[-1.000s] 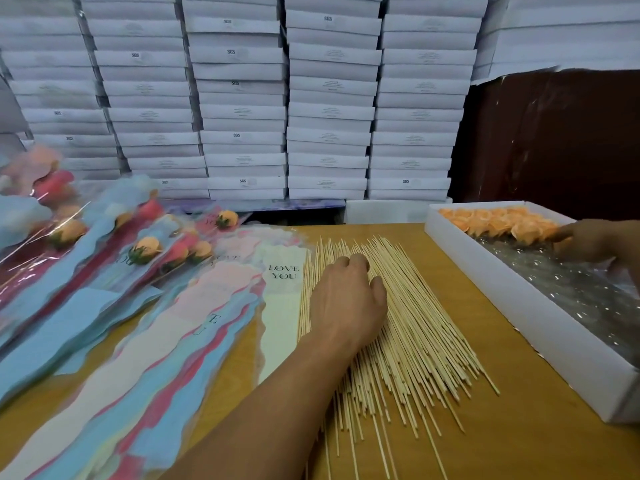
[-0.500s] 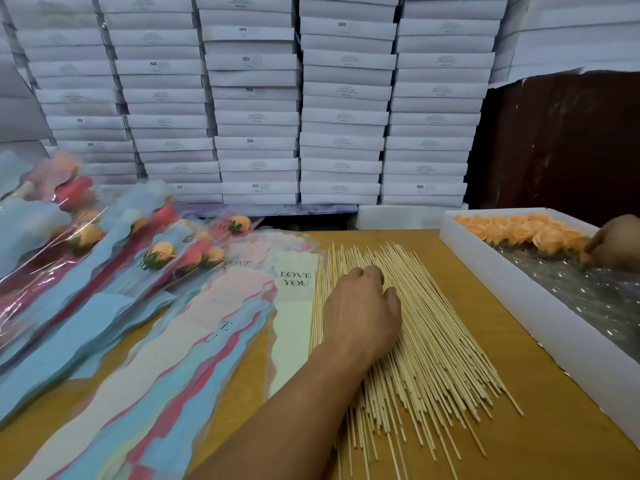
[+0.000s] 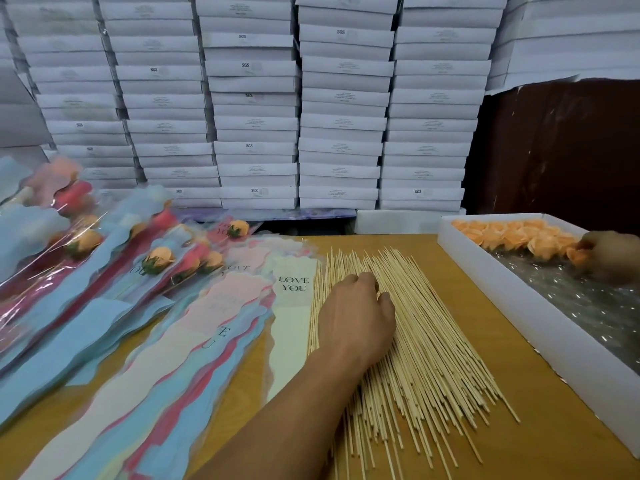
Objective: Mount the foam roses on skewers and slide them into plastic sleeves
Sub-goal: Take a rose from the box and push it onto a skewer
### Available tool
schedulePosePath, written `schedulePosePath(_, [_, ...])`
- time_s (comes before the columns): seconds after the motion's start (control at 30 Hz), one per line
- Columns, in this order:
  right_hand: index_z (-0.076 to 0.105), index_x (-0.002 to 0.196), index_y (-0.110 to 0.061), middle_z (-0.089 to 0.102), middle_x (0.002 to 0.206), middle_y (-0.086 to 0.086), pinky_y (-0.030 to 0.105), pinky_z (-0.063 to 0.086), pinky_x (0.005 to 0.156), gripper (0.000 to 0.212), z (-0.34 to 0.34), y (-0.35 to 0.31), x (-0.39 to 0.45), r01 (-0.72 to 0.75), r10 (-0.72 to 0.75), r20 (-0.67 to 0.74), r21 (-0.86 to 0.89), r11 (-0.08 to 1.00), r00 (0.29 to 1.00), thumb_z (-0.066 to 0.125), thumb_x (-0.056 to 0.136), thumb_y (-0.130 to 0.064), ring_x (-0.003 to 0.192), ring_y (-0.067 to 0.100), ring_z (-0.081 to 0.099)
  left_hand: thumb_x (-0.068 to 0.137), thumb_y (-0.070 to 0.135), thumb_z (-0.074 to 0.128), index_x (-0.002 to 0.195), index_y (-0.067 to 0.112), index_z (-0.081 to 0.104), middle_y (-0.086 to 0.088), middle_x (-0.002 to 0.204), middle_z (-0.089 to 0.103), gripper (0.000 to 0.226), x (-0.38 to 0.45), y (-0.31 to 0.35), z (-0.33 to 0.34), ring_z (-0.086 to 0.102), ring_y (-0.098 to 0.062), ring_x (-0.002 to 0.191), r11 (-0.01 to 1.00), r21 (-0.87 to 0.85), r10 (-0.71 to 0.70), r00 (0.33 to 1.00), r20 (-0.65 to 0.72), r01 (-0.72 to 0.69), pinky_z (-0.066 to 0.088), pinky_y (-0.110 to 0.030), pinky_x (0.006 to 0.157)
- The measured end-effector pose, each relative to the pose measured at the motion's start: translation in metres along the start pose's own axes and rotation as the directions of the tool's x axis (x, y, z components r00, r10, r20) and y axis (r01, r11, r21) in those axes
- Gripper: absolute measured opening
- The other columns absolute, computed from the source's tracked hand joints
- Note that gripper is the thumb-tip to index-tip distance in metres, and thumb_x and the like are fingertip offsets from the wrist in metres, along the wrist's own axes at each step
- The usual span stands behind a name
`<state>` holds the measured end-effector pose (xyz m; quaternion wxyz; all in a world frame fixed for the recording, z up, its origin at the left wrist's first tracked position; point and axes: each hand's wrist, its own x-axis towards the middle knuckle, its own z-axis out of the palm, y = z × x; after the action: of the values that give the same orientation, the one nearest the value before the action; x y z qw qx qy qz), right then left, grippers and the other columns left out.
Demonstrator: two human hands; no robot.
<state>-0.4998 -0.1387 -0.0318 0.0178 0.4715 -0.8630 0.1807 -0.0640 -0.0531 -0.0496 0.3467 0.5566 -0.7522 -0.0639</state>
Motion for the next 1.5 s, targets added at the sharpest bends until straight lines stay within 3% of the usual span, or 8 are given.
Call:
schedulePosePath(0.3, [0.061, 0.092, -0.007, 0.066, 0.095, 0.018, 0.038, 0.055, 0.072, 0.023, -0.051, -0.054, -0.019, -0.021, 0.156, -0.218, 0.518, 0.855, 0.963, 0.072, 0.084, -0.026, 0.083, 0.032, 0.063, 0.099, 0.032, 0.049, 0.101, 0.016, 0.059, 0.001, 0.1, 0.06, 0.019, 0.003, -0.003, 0.001, 0.056, -0.02, 0.092, 0.999, -0.047, -0.02, 1.0, -0.008, 0.02, 0.048, -0.034, 0.076])
schedulePosePath(0.53, [0.074, 0.084, -0.019, 0.071, 0.059, 0.0, 0.03, 0.053, 0.047, 0.01, -0.094, -0.174, -0.156, 0.395, -0.418, -0.027, 0.386, 0.834, 0.908, 0.071, 0.089, -0.011, 0.047, 0.014, 0.066, 0.092, 0.04, 0.068, 0.139, 0.024, 0.052, 0.004, 0.109, 0.064, 0.052, 0.007, -0.006, -0.005, 0.06, -0.011, 0.093, 0.924, -0.382, -0.003, 0.998, -0.069, -0.024, 0.051, -0.032, 0.087])
schedulePosePath(0.67, [0.066, 0.075, -0.028, 0.071, 0.075, -0.003, 0.029, 0.052, 0.06, 0.017, -0.064, -0.218, -0.221, 0.487, -0.532, 0.037, 0.352, 0.799, 0.846, 0.07, 0.089, -0.019, 0.064, 0.012, 0.065, 0.083, 0.033, 0.08, 0.133, 0.024, 0.061, 0.007, 0.102, 0.068, 0.055, 0.005, -0.001, -0.008, 0.064, -0.009, 0.09, 0.831, -0.552, 0.04, 0.997, -0.069, -0.072, 0.054, -0.028, 0.081])
schedulePosePath(0.83, [0.068, 0.088, -0.024, 0.072, 0.082, 0.002, 0.024, 0.048, 0.05, 0.004, -0.034, -0.233, -0.234, 0.409, -0.519, 0.059, 0.543, 0.734, 0.853, 0.071, 0.091, -0.023, 0.059, 0.01, 0.066, 0.081, 0.02, 0.08, 0.107, 0.02, 0.072, 0.003, 0.087, 0.074, 0.027, 0.006, -0.007, -0.01, 0.067, -0.015, 0.081, 0.833, -0.549, 0.037, 0.996, -0.076, -0.073, 0.055, -0.038, 0.078])
schedulePosePath(0.97, [0.071, 0.097, -0.014, 0.073, 0.075, 0.003, 0.028, 0.046, 0.045, 0.023, -0.017, -0.224, -0.226, 0.223, -0.38, 0.022, 0.779, 0.586, 0.925, 0.058, 0.1, -0.033, 0.047, 0.012, 0.061, 0.084, 0.025, 0.079, 0.118, 0.021, 0.07, 0.012, 0.094, 0.07, 0.036, 0.014, -0.016, -0.011, 0.063, 0.0, 0.083, 0.853, -0.522, -0.079, 0.988, -0.136, -0.003, 0.049, -0.012, 0.075])
schedulePosePath(1.1, [0.064, 0.061, -0.006, 0.061, 0.056, 0.004, 0.03, 0.044, 0.053, 0.044, 0.011, -0.217, -0.219, 0.305, -0.332, 0.0, 0.397, 0.866, 0.943, 0.067, 0.095, -0.034, 0.052, 0.022, 0.056, 0.089, 0.028, 0.074, 0.132, 0.022, 0.056, 0.007, 0.096, 0.068, 0.046, 0.022, -0.02, -0.009, 0.069, -0.006, 0.083, 0.681, -0.713, -0.278, 0.959, -0.046, 0.163, 0.057, -0.028, 0.083])
schedulePosePath(1.23, [0.058, 0.068, -0.015, 0.059, 0.068, 0.0, 0.029, 0.034, 0.05, 0.045, 0.029, -0.233, -0.227, 0.343, -0.361, 0.102, 0.158, 0.926, 0.927, 0.076, 0.083, -0.053, 0.061, 0.018, 0.055, 0.093, 0.021, 0.068, 0.129, 0.023, 0.048, 0.006, 0.083, 0.071, 0.041, 0.025, -0.024, -0.011, 0.072, -0.004, 0.068, 0.49, -0.842, -0.379, 0.925, 0.028, 0.227, 0.056, -0.026, 0.069])
schedulePosePath(1.5, [0.051, 0.065, -0.015, 0.055, 0.067, 0.002, 0.027, 0.029, 0.045, 0.031, 0.041, -0.239, -0.224, 0.266, -0.285, 0.099, 0.169, 0.949, 0.953, 0.075, 0.084, -0.024, 0.057, 0.018, 0.051, 0.093, 0.01, 0.068, 0.111, 0.019, 0.053, 0.008, 0.058, 0.069, 0.025, 0.028, -0.023, -0.014, 0.073, -0.016, 0.063, 0.217, -0.946, -0.432, 0.893, 0.128, 0.241, 0.058, -0.026, 0.061])
